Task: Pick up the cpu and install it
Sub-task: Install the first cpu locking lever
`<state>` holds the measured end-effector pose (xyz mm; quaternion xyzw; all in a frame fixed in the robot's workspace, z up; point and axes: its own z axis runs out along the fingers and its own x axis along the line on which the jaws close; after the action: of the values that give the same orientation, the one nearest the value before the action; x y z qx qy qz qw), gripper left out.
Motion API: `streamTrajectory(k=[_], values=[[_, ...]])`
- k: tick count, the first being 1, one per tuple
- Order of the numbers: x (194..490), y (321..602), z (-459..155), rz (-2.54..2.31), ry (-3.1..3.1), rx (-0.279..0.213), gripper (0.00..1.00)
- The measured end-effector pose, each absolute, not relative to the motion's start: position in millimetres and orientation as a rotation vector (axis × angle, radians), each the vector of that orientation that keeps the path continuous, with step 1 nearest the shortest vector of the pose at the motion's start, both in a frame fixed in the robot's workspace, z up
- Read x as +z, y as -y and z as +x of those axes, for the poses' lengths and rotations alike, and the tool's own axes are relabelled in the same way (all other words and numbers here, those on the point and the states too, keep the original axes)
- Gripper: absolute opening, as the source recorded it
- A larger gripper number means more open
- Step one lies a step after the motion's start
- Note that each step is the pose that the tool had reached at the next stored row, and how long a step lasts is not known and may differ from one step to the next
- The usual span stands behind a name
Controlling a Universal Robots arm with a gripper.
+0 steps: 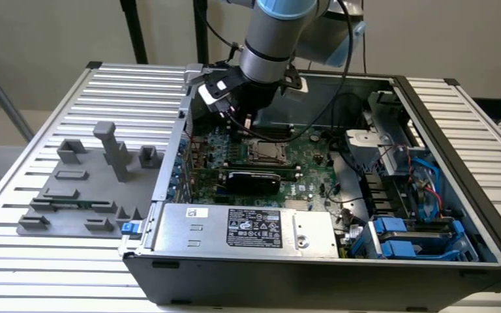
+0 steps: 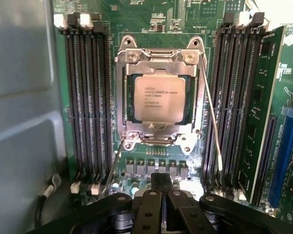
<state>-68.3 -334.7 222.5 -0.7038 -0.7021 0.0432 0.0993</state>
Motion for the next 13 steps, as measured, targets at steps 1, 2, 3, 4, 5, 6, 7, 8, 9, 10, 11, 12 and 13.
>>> streamTrajectory(k=[1, 2, 3, 4, 5, 6, 7, 8, 9, 10, 11, 12, 13], values=[[223.9, 334.7, -69.0, -2.077, 2.073, 0.119, 0.11], [225.0, 334.7, -69.5, -2.073, 2.069, 0.111, 0.11], [226.2, 334.8, -70.0, -2.070, 2.065, 0.103, 0.11], [227.0, 334.8, -70.3, -2.067, 2.060, 0.095, 0.11], [227.4, 334.9, -70.5, -2.066, 2.055, 0.089, 0.11], [227.8, 334.9, -70.6, -2.066, 2.050, 0.084, 0.11], [228.1, 335.0, -70.7, -2.066, 2.045, 0.080, 0.11], [228.4, 335.0, -70.7, -2.068, 2.038, 0.078, 0.11], [228.4, 335.0, -70.7, -2.073, 2.030, 0.078, 0.11], [228.4, 335.0, -70.6, -2.080, 2.019, 0.079, 0.11], [228.4, 335.0, -70.6, -2.089, 2.006, 0.081, 0.11], [228.4, 335.1, -70.7, -2.099, 1.992, 0.082, 0.11], [228.5, 335.1, -70.7, -2.110, 1.977, 0.083, 0.11]])
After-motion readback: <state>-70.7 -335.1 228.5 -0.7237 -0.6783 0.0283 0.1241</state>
